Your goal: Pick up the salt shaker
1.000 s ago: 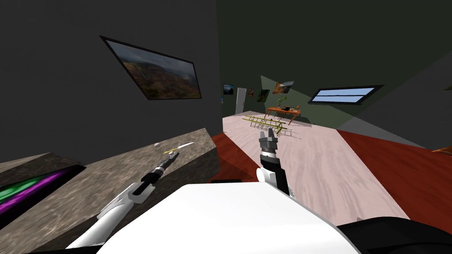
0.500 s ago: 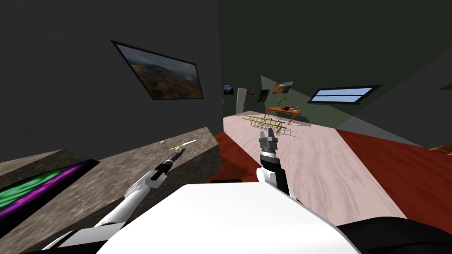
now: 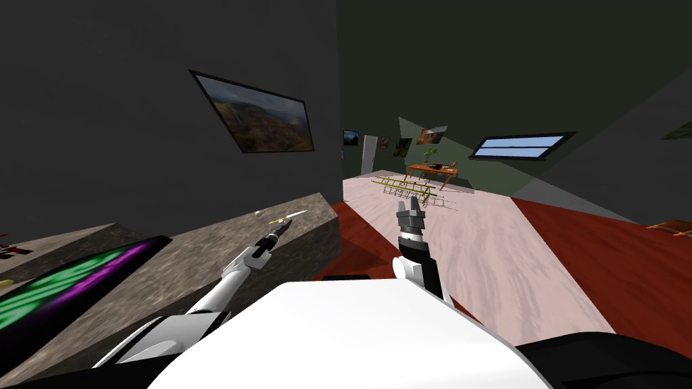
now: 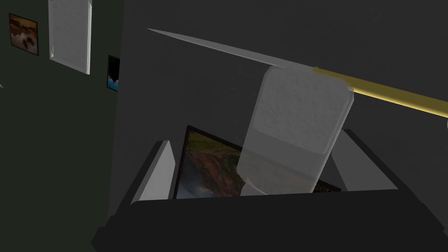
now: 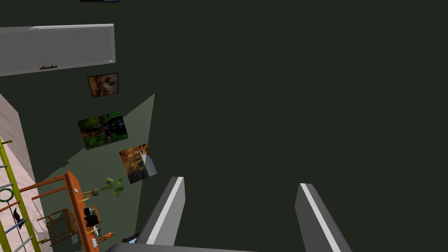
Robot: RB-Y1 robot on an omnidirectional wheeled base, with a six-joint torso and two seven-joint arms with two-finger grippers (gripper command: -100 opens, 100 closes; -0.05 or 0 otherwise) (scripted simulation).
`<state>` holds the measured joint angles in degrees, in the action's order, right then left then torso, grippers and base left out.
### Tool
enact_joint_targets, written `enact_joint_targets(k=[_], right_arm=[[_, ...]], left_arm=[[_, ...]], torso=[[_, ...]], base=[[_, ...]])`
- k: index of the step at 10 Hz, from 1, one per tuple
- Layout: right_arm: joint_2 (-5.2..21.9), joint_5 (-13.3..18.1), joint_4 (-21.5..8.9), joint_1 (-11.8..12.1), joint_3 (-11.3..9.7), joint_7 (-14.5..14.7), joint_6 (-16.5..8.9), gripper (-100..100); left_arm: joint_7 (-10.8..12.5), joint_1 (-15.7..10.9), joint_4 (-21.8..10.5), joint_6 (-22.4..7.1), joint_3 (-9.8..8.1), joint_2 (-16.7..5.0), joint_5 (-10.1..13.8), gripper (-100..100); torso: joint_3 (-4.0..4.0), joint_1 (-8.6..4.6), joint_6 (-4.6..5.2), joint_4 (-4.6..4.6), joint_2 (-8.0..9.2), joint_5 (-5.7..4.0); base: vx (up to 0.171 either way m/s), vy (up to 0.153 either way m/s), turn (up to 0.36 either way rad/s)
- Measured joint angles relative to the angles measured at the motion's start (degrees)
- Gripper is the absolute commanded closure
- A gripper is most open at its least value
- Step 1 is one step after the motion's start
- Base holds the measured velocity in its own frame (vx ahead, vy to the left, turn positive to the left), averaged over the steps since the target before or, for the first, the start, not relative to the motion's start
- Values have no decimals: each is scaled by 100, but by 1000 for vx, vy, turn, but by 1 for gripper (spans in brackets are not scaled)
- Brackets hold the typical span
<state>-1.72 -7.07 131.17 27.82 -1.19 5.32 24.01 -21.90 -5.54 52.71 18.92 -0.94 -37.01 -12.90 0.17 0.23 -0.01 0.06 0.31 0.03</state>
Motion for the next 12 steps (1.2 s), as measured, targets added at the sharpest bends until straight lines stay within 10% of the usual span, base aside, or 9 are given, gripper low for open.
enact_joint_targets(k=[2,3,7,8,9,12], right_arm=[[0,0,0,1,0,0,0,0],[0,0,0,1,0,0,0,0],[-1,0,0,1,0,0,0,0],[-1,0,0,1,0,0,0,0],[-1,0,0,1,0,0,0,0],[-1,0,0,3,-1,0,0,0]], left_arm=[[11,-89,165,-291,75,-12,-6,-100],[17,-92,167,-316,77,-14,-6,100],[15,-95,165,-322,57,-21,-1,100],[15,-95,166,-322,57,-21,-1,0],[15,-95,166,-322,57,-21,-1,100],[77,378,71,114,-151,-145,61,100]], torso=[[-3,-8,-4,-1,-8,-1],[-10,-16,-4,-4,-19,-3],[-25,-17,11,-16,-37,1],[-25,-17,11,-16,-38,0],[-26,-17,11,-16,-39,0],[-66,-30,4,-38,-102,4]], base=[[-29,19,0],[0,0,0],[0,1,3],[0,0,0],[106,-47,-38],[145,-78,11]])
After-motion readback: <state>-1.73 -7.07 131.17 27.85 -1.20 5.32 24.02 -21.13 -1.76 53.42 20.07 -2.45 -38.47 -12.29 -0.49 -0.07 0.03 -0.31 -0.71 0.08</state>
